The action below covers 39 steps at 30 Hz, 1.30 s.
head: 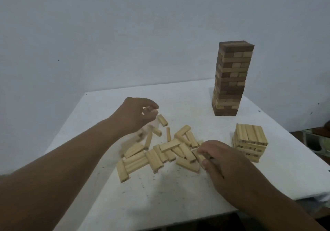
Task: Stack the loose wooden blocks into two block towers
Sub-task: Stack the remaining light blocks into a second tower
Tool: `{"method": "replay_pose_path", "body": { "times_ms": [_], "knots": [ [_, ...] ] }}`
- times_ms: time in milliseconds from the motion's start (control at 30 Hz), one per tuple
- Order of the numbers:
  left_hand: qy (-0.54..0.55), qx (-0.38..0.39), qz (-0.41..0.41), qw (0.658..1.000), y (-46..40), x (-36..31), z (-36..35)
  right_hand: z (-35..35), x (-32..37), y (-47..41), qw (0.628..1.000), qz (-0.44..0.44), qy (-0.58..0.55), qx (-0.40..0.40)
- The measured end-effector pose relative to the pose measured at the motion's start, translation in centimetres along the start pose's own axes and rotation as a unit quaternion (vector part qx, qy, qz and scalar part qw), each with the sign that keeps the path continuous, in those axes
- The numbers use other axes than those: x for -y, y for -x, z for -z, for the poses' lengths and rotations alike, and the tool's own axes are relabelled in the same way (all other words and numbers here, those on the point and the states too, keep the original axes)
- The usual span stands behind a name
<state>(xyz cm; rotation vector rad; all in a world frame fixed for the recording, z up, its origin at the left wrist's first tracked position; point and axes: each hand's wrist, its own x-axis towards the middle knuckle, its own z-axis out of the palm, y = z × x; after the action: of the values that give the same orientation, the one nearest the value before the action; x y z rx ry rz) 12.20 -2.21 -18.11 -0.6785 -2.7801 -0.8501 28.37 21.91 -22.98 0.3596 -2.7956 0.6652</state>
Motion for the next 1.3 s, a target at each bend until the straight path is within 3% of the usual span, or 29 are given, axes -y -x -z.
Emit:
{"method": "replay_pose_path", "body": {
  "times_ms": [133,300,533,733,933,1067,1300],
  "knots": [
    [0.098,0.036,-0.022,0.994,3.0,-6.5,-1.1,0.2,-0.4,0.3,0.999,-0.009,0.032,0.023],
    [0.099,0.071,-0.019,0.992,6.2,-10.3,-4.0,1.1,-0.3,1.5,0.999,-0.037,0.038,0.008],
    [0.012,0.122,-0.057,0.991,9.7,-11.3,-7.1,1.7,-1.7,4.3,0.996,-0.064,0.032,-0.052],
    [0.025,0.142,-0.077,0.987,9.9,-13.1,-8.3,2.6,-2.5,5.7,0.994,-0.068,0.018,-0.088],
    [0.068,0.121,-0.091,0.986,9.3,-13.1,-9.3,3.4,-2.8,6.0,0.996,-0.044,-0.012,-0.077],
    [-0.027,0.074,-0.116,0.99,9.2,-11.9,-8.8,3.3,-3.5,5.8,0.997,-0.024,-0.039,-0.067],
    [-0.034,0.119,-0.095,0.988,9.2,-12.2,-8.8,2.6,-3.5,5.0,0.997,-0.007,-0.032,-0.065]
  ]
}}
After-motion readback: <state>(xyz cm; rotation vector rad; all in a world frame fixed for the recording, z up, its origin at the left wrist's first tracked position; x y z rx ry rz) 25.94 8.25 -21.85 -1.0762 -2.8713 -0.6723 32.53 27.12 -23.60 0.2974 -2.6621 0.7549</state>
